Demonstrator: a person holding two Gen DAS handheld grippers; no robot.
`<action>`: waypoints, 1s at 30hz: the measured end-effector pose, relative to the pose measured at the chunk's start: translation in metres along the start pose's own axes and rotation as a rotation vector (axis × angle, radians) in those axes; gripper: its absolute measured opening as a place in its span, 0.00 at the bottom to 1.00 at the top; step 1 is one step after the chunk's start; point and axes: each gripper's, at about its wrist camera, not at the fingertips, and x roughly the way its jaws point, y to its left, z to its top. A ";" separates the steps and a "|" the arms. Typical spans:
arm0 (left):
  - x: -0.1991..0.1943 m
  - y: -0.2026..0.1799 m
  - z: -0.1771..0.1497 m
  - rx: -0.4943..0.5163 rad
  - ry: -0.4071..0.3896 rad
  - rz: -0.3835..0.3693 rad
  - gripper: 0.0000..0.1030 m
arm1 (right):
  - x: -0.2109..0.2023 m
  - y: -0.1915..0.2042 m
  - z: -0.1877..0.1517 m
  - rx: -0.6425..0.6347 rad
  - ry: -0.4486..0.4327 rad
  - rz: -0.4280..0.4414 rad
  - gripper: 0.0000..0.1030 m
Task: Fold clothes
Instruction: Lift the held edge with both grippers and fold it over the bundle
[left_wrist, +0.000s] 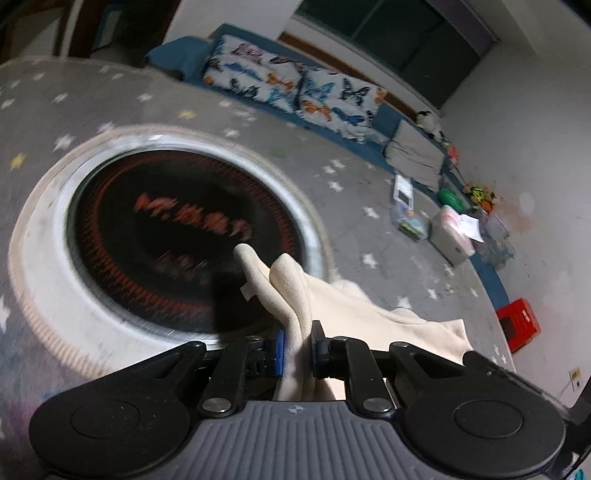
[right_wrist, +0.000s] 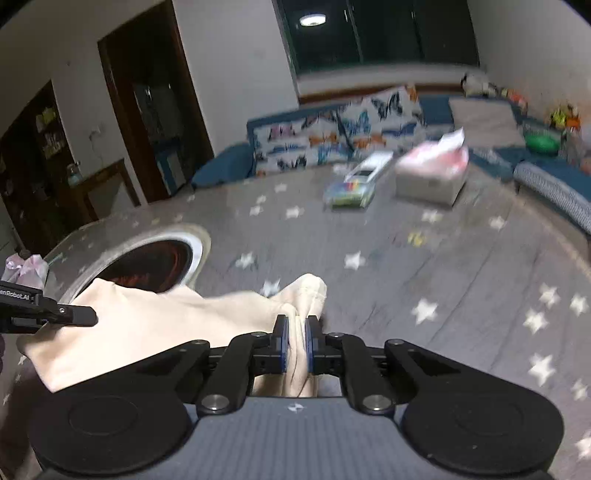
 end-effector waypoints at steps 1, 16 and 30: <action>0.002 -0.007 0.002 0.018 0.000 -0.009 0.14 | -0.006 -0.001 0.003 -0.007 -0.015 -0.010 0.08; 0.083 -0.146 0.007 0.210 0.065 -0.159 0.13 | -0.056 -0.086 0.041 -0.017 -0.123 -0.293 0.07; 0.125 -0.166 -0.001 0.322 0.097 -0.031 0.22 | -0.029 -0.140 0.024 0.051 -0.013 -0.386 0.10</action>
